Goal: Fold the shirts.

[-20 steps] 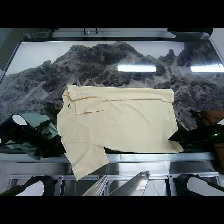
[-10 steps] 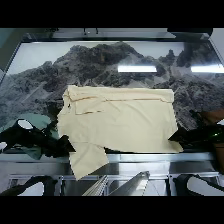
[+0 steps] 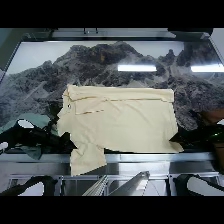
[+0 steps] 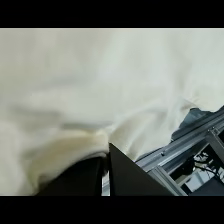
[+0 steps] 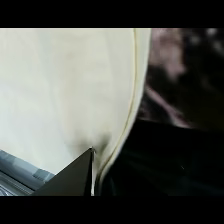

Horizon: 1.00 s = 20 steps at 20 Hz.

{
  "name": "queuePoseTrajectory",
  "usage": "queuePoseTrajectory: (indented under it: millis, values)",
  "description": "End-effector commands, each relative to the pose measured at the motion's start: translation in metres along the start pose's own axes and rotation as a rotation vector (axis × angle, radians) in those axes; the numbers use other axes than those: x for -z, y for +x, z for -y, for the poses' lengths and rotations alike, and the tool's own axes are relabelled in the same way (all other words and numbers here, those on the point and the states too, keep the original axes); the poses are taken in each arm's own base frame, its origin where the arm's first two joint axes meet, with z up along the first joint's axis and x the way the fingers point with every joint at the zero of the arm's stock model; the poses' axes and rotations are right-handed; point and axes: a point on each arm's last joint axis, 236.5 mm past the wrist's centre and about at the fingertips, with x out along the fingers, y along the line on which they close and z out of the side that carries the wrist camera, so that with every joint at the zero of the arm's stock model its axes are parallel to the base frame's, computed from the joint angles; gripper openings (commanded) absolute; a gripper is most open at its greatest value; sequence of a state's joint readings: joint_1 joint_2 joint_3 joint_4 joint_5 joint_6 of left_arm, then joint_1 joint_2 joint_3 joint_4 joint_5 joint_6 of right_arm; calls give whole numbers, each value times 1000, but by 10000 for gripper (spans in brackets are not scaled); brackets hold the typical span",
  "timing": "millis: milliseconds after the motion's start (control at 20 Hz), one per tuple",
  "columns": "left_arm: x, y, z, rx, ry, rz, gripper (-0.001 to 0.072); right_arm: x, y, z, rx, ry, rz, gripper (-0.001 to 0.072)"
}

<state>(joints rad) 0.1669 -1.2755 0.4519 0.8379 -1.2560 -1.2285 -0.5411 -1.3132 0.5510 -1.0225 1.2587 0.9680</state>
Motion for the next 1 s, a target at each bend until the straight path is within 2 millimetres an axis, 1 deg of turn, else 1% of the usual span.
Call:
queuePoseTrajectory:
  millis: [0,100,200,250,300,400,450,500,600,700,800,850,900,950]
  values:
    - [13,-1,9,37,14,-54,28,8,-12,-3,-4,-22,-59,132]
    - [15,-1,10,40,22,-61,28,5,-20,-4,-13,-21,-50,134]
    - [14,-1,10,40,21,-61,28,11,-21,-3,-14,-12,-76,280]
    - [15,-1,10,40,21,-61,28,16,-21,1,1,2,-96,233]
    - [15,-1,9,39,22,-61,28,21,-21,4,11,4,-115,155]
    - [14,-1,9,40,32,-58,28,21,-19,3,8,7,-113,151]
    - [14,-1,9,40,32,-58,28,20,-19,2,3,12,-110,125]
    - [14,-1,10,40,33,-59,28,20,-19,-1,-6,28,-107,14]
    - [17,-2,12,51,60,-72,28,12,-23,-3,-10,22,-82,13]
    - [19,-12,22,69,91,-97,28,-9,-44,-1,22,-4,-31,12]
    - [17,-33,33,99,97,-83,28,-33,-74,5,43,36,57,12]
    - [15,-43,36,108,90,-62,28,-40,-85,10,49,59,94,12]
    - [13,-53,38,118,82,-38,28,-44,-90,13,55,69,115,13]
    - [10,-61,38,128,75,-7,28,-46,-91,15,59,70,124,13]
